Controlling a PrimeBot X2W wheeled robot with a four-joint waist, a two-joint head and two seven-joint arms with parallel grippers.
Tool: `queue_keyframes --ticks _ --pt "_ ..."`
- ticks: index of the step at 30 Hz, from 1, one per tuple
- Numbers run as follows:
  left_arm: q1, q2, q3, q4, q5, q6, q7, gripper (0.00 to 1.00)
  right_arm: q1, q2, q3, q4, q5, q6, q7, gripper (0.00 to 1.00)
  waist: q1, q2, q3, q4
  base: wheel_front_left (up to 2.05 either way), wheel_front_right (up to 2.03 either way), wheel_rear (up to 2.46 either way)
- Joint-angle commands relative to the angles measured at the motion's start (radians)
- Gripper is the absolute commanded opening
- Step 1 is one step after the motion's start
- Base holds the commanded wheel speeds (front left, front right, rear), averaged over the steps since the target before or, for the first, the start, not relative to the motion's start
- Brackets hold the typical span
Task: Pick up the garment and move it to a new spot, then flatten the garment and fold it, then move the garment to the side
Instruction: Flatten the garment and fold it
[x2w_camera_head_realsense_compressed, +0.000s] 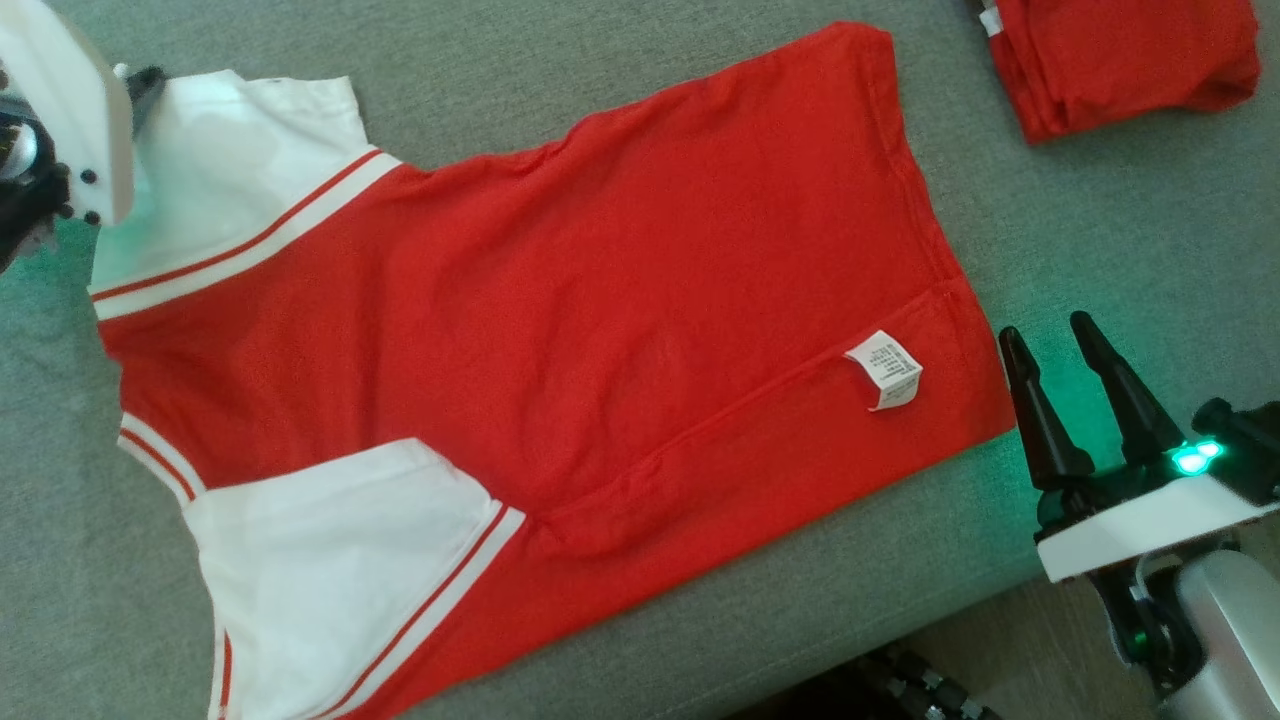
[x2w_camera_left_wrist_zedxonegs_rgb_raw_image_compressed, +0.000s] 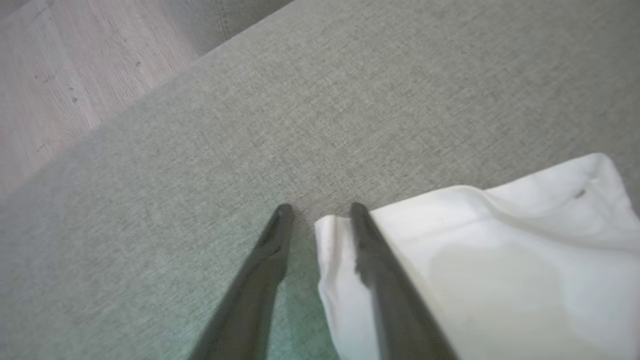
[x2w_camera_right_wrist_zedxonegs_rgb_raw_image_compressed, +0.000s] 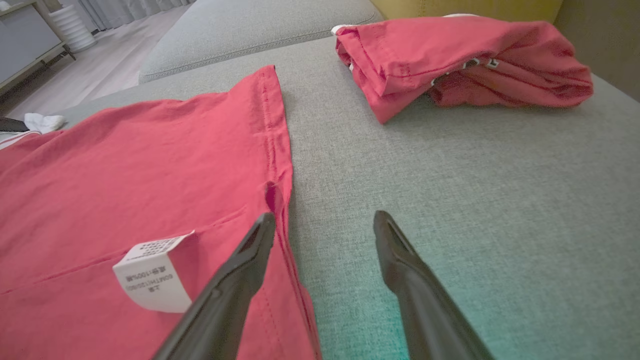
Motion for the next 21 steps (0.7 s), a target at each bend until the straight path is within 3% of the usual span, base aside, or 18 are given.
queue_keyframes --ticks 1,3,8,13,15,21 --pt "-0.010 0.050 0.022 -0.017 -0.016 0.002 0.027 0.37 0.000 -0.014 0.006 -0.015 0.004 -0.001 -0.014 1.00 0.0000 0.0000 -0.004 0.001 0.00 0.00 0.00" --pt "-0.009 0.048 0.022 -0.026 -0.027 0.002 0.035 0.00 0.002 -0.015 0.002 -0.011 0.004 -0.001 -0.016 1.00 0.0000 0.0000 -0.008 0.004 0.00 0.00 0.00" --pt "-0.009 0.047 0.003 -0.079 -0.046 0.002 0.034 0.00 0.000 -0.018 -0.004 -0.012 0.000 -0.001 -0.020 1.00 0.0000 0.0000 -0.016 0.016 0.00 0.00 0.00" --pt "-0.039 0.062 -0.047 -0.158 0.005 0.002 -0.138 0.00 -0.036 -0.023 0.006 -0.022 0.004 -0.001 -0.004 1.00 0.0000 0.0000 -0.032 0.041 0.00 0.00 0.00" --pt "-0.050 0.063 -0.087 -0.184 0.016 0.002 -0.232 0.00 -0.090 -0.026 0.020 -0.016 0.026 -0.001 0.052 1.00 0.0000 0.0000 -0.048 0.058 0.00 0.00 0.00" --pt "-0.064 0.064 -0.154 -0.227 0.005 0.002 -0.364 0.00 -0.282 -0.021 0.051 0.091 0.061 -0.001 0.265 1.00 0.0000 0.0000 -0.076 0.097 0.00 0.00 0.00"
